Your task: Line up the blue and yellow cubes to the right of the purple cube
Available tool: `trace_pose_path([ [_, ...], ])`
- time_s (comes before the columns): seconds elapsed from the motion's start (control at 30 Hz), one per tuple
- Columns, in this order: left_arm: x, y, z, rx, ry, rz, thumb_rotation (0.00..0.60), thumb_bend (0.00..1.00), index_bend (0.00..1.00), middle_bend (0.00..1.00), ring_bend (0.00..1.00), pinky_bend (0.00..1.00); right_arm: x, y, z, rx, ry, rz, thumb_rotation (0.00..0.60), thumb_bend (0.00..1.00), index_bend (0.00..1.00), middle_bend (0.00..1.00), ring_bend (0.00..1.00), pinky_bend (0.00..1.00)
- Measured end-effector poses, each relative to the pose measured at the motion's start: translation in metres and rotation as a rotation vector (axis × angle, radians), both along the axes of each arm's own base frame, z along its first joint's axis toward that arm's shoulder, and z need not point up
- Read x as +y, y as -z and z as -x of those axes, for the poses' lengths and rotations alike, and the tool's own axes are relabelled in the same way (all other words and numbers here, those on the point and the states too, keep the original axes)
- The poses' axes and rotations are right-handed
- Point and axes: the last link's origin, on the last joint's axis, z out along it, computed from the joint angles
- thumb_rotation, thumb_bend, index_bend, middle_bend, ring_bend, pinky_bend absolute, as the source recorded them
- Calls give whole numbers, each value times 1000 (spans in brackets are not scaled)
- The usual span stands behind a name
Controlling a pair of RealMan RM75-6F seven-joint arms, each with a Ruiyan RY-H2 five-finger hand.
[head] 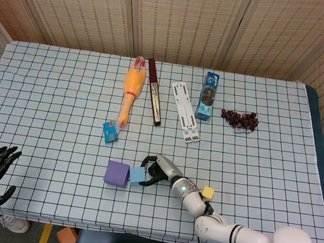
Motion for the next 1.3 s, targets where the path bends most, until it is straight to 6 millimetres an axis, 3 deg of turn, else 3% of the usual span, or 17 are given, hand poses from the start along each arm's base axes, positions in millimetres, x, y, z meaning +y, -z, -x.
trace_pose_path([
  [0.53, -1, -2, 1, -5, -1, -4, 600, 379, 0, 0, 0, 142, 5, 13, -3, -5, -16, -15, 600, 24, 638, 885, 987, 1000],
  [1.07, -3, -1, 0, 0, 0, 2, 600, 381, 0, 0, 0, 141, 7, 4, -1, 18, -72, -4, 600, 24, 295, 884, 987, 1000],
  [1.3, -3, 0, -2, -3, 10, 8, 600, 381, 0, 0, 0, 141, 3, -7, 0, 31, -88, 21, 600, 25, 257, 885, 987, 1000],
])
